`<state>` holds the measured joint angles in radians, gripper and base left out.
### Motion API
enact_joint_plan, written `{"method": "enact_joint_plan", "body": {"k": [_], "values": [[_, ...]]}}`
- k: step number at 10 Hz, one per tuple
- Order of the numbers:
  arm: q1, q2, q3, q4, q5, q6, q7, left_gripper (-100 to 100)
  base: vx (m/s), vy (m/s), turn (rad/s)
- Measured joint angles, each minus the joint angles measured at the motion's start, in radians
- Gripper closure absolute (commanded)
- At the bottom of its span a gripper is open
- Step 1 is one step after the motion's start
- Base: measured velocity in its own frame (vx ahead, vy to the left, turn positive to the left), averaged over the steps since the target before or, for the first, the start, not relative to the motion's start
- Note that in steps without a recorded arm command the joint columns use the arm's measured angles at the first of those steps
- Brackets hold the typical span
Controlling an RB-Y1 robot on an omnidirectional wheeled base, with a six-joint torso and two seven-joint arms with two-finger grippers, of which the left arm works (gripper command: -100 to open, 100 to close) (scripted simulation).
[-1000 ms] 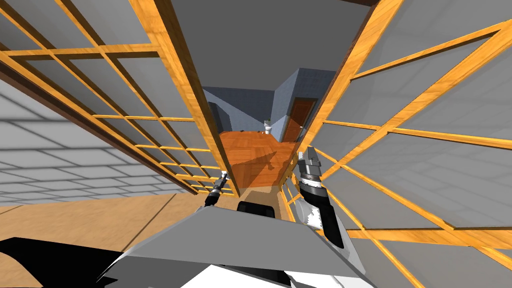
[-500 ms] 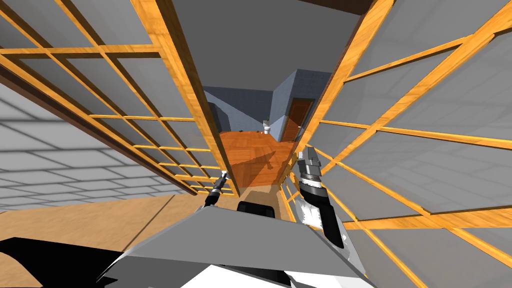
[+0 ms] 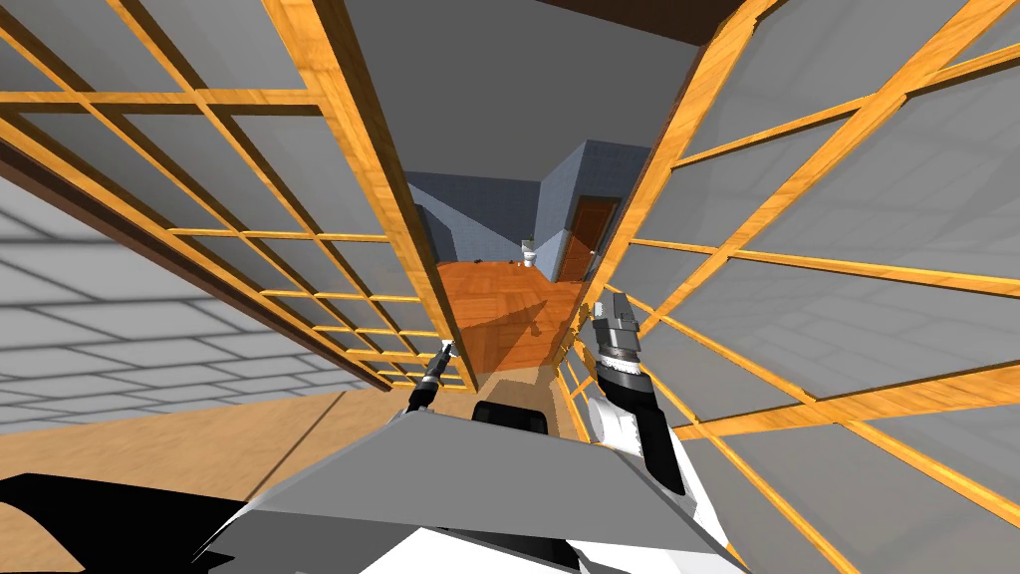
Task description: Pull the door open
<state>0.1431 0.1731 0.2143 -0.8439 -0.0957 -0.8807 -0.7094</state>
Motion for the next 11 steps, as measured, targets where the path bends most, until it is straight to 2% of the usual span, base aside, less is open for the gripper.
{"method": "enact_joint_plan", "body": {"k": [2, 6, 7, 9, 11], "values": [[-0.001, 0.007, -0.015, 0.001, 0.029, -0.001, 0.053, 100, -0.043, 0.025, -0.056], [0.005, 0.014, -0.037, -0.013, 0.067, 0.005, 0.143, 100, -0.039, 0.014, -0.057], [0.001, 0.021, -0.045, -0.004, 0.085, 0.000, 0.171, 100, -0.041, 0.023, -0.037], [0.004, 0.023, -0.057, -0.012, 0.106, 0.004, 0.218, 100, -0.033, 0.017, -0.045], [-0.004, 0.028, -0.067, 0.002, 0.127, -0.004, 0.260, 100, -0.035, 0.020, -0.045]]}}
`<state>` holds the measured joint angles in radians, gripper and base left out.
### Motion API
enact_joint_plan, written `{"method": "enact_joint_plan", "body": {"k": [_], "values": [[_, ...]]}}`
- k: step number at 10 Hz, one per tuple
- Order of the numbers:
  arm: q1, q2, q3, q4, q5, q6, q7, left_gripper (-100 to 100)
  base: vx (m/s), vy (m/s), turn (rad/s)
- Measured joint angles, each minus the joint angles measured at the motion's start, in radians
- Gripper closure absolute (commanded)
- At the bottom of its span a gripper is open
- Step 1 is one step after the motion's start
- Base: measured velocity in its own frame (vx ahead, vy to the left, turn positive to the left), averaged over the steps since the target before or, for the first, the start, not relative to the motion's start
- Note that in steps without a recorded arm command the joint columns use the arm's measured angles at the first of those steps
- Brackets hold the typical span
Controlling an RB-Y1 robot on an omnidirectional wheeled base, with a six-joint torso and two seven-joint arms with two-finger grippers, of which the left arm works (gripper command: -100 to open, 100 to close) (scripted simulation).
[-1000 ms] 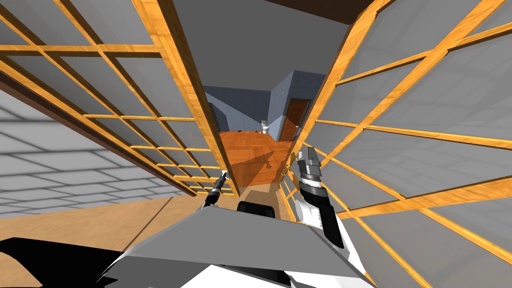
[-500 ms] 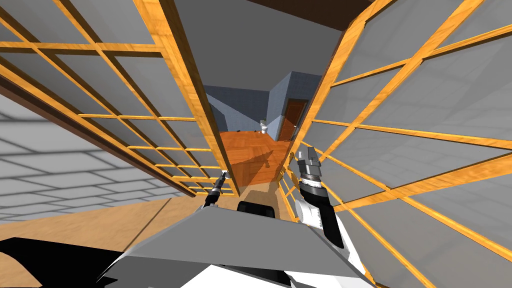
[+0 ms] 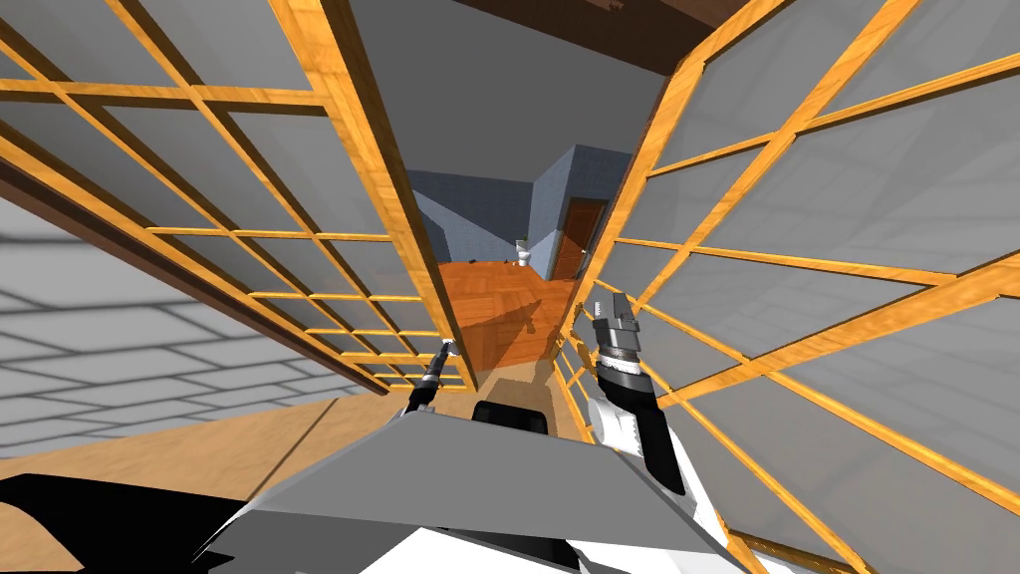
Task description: Pull the door open
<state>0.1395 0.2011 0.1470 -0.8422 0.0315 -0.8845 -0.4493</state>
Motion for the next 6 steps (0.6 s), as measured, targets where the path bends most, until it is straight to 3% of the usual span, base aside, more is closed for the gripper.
{"method": "enact_joint_plan", "body": {"k": [4, 6], "values": [[0.008, 0.011, -0.023, -0.016, 0.040, 0.007, 0.086, 100, -0.042, 0.018, -0.065], [-0.008, 0.019, -0.037, 0.012, 0.069, -0.007, 0.136, 100, -0.046, 0.023, -0.052]]}}
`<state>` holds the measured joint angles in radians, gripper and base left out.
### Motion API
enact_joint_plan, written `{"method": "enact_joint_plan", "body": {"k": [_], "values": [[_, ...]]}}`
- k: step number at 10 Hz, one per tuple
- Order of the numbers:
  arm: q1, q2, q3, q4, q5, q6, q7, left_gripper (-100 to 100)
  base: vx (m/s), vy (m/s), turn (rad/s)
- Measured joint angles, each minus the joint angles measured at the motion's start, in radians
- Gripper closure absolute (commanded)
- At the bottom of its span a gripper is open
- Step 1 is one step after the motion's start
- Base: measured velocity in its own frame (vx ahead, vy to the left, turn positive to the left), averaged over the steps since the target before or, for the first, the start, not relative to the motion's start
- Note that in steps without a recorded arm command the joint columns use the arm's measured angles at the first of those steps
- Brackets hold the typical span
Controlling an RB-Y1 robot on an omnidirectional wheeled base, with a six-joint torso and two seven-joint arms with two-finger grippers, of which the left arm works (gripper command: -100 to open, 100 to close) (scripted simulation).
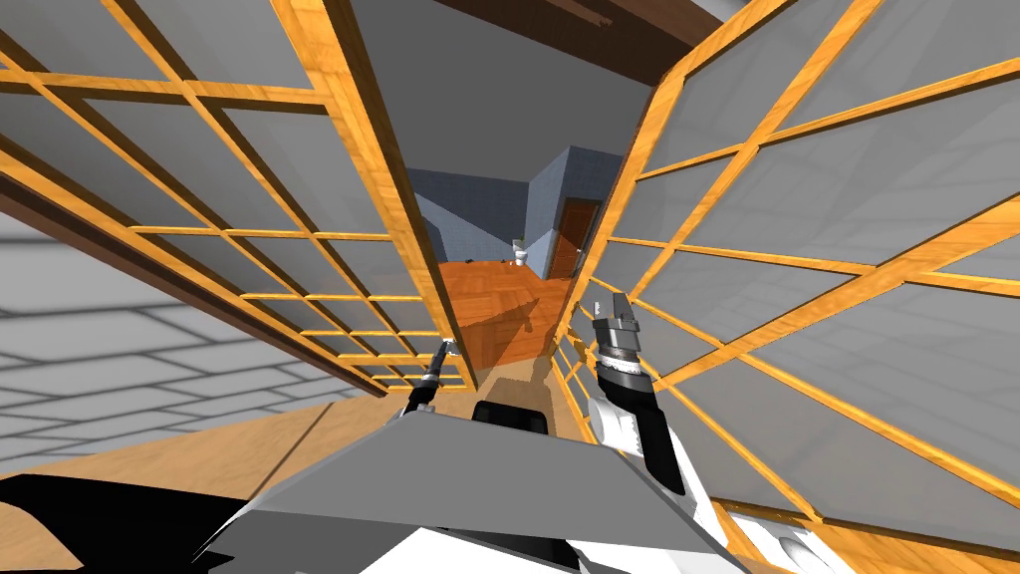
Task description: Pull the door open
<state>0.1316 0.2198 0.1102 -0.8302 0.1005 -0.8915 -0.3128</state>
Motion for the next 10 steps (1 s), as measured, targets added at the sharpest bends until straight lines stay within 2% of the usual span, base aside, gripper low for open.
{"method": "enact_joint_plan", "body": {"k": [2, 4, 7, 10], "values": [[0.005, 0.006, -0.013, -0.004, 0.022, -0.003, 0.047, 100, -0.039, 0.013, -0.056], [0.014, 0.011, -0.030, -0.021, 0.056, 0.008, 0.099, 100, -0.053, 0.022, -0.061], [0.010, 0.021, -0.048, -0.010, 0.087, 0.002, 0.172, 100, -0.041, 0.016, -0.057], [0.013, 0.027, -0.066, -0.023, 0.125, 0.016, 0.234, 100, -0.038, 0.020, -0.049]]}}
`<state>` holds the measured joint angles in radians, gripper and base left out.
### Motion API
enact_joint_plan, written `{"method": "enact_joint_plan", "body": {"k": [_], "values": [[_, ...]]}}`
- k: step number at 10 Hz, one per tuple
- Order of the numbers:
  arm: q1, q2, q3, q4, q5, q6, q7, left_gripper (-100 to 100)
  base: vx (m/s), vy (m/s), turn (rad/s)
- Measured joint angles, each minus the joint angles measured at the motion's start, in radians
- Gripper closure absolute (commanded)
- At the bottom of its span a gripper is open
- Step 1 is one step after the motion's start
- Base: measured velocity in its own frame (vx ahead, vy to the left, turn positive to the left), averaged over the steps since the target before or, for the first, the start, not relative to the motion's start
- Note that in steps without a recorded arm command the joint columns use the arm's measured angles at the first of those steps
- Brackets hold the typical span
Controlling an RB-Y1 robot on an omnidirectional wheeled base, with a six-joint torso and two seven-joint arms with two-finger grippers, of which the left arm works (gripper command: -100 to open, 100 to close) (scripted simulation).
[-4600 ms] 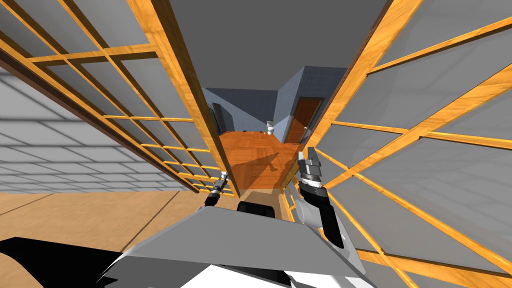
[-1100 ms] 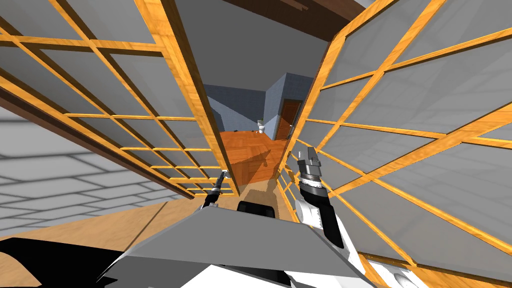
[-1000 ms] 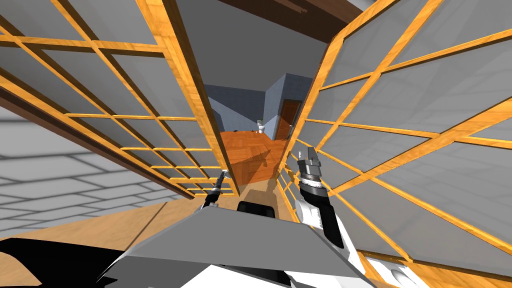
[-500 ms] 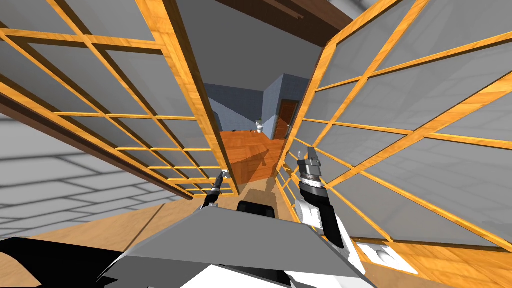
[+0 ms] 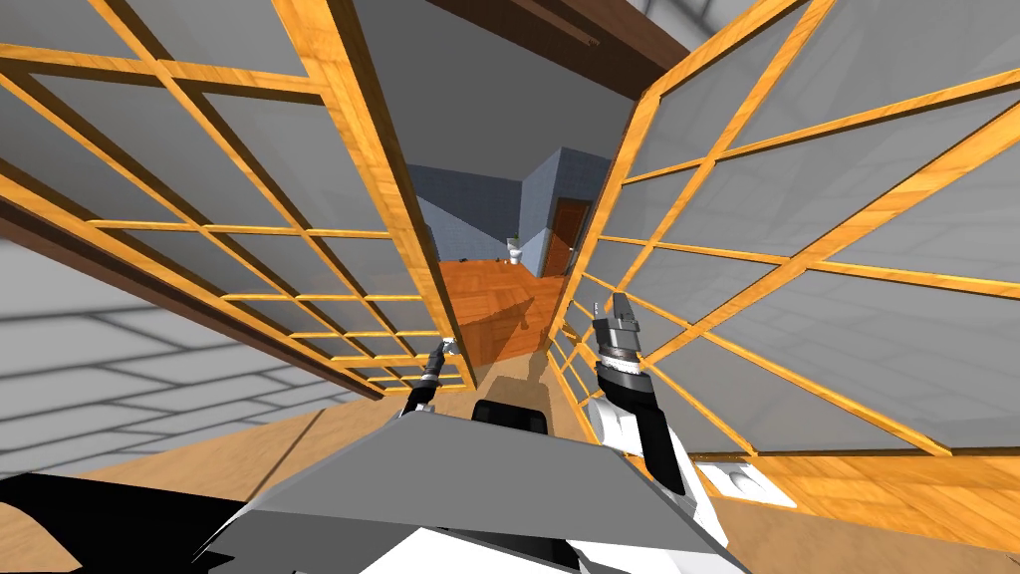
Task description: Pull the door open
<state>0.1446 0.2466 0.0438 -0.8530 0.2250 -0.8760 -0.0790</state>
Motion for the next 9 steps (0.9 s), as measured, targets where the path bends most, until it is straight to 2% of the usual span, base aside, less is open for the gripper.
{"method": "enact_joint_plan", "body": {"k": [2, 3, 4, 5, 7, 8, 9], "values": [[0.005, 0.007, -0.013, -0.003, 0.022, -0.004, 0.044, 100, -0.039, 0.008, -0.043], [-0.003, 0.011, -0.018, 0.011, 0.030, -0.008, 0.065, 100, -0.044, 0.020, -0.065], [-0.012, 0.012, -0.025, 0.028, 0.044, -0.016, 0.089, 100, -0.066, 0.030, -0.099], [-0.011, 0.017, -0.036, 0.022, 0.065, -0.009, 0.116, 100, -0.043, 0.016, -0.050], [-0.019, 0.022, -0.052, 0.040, 0.088, -0.020, 0.171, 100, -0.051, 0.017, -0.086], [-0.009, 0.026, -0.061, 0.027, 0.109, -0.016, 0.198, 100, -0.048, 0.020, -0.033], [-0.020, 0.028, -0.069, 0.044, 0.118, -0.020, 0.224, 100, -0.027, 0.005, 0.006]]}}
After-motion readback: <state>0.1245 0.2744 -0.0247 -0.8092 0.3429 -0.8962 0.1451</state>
